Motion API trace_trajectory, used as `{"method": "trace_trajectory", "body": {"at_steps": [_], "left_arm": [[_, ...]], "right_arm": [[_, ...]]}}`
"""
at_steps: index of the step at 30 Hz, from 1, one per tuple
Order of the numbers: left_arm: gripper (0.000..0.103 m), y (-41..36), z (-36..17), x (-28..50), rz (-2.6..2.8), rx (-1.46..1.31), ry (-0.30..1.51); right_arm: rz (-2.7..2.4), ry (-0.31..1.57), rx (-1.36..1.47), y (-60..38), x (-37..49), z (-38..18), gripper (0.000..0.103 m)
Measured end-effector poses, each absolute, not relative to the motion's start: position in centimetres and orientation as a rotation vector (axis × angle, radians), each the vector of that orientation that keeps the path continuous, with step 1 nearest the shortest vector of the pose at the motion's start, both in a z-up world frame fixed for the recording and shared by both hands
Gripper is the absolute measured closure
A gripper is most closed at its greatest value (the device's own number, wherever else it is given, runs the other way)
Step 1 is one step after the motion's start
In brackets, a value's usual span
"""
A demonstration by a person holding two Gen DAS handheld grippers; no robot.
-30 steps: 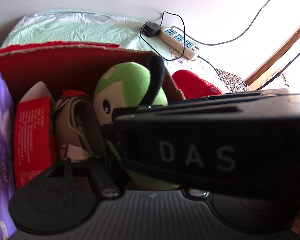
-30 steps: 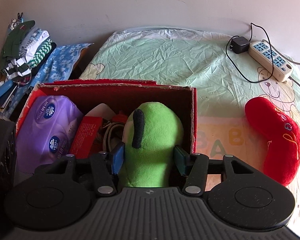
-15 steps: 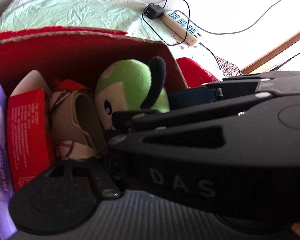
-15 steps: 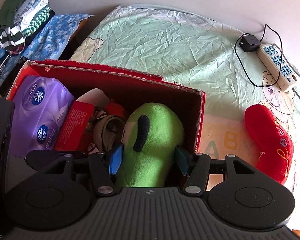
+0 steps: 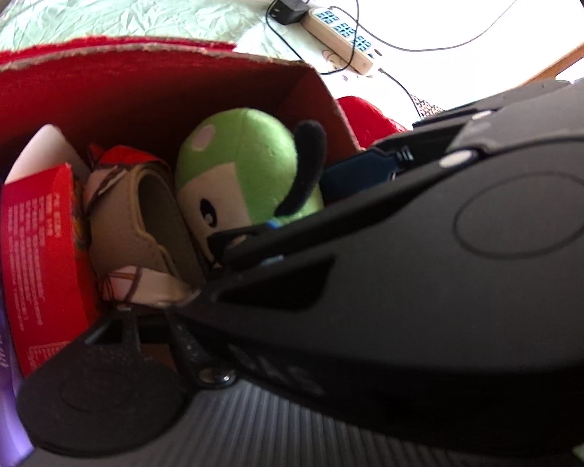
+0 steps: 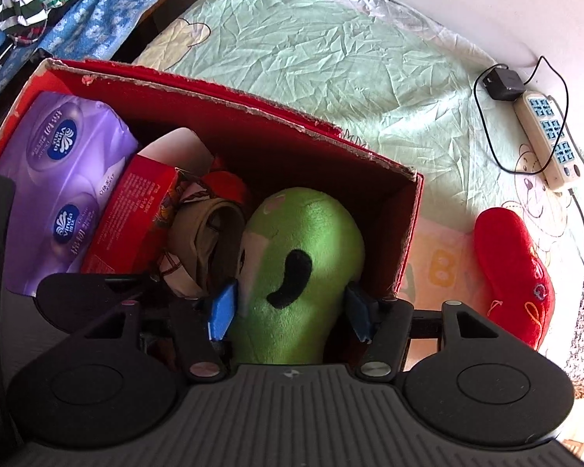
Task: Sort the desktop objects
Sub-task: 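Open the right tool to release the green plush in the box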
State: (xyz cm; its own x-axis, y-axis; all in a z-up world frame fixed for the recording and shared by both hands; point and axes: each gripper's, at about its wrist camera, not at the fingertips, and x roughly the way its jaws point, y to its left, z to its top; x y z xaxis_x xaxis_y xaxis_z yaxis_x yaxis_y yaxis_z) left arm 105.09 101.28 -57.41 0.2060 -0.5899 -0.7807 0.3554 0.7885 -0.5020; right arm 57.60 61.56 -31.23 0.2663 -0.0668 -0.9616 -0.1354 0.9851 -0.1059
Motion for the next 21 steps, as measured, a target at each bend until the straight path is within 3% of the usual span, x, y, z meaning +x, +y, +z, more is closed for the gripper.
{"method": "trace_trajectory", "body": {"at_steps": [4, 7, 10, 13, 21], "left_arm": [[0.027, 101.5, -56.9, 105.0, -0.672, -0.205, 1.17], [0.014, 101.7, -56.3, 105.3, -0.651, -0.183, 1.135], [0.014, 101.8, -56.8, 105.9, -0.641, -0.175, 1.138], [0.014, 101.8, -57.4, 106.8, -0.637, -0.171, 1.143], [0.014, 98.0, -56.5, 107.3, -0.603, -0.166, 1.126]], "right_arm": [[0.039, 1.243, -0.241, 61.8, 56.9, -30.2, 0.039], [0.045, 1.199, -0.253, 61.7, 56.5, -29.2, 0.039], [0.041, 1.201, -0.238, 61.4, 56.7, -29.3, 0.042], [0.046, 1.219, -0.197, 60.9, 57.0, -29.6, 0.052], [0.05, 1.242, -0.145, 60.9, 57.3, -30.1, 0.051]]}}
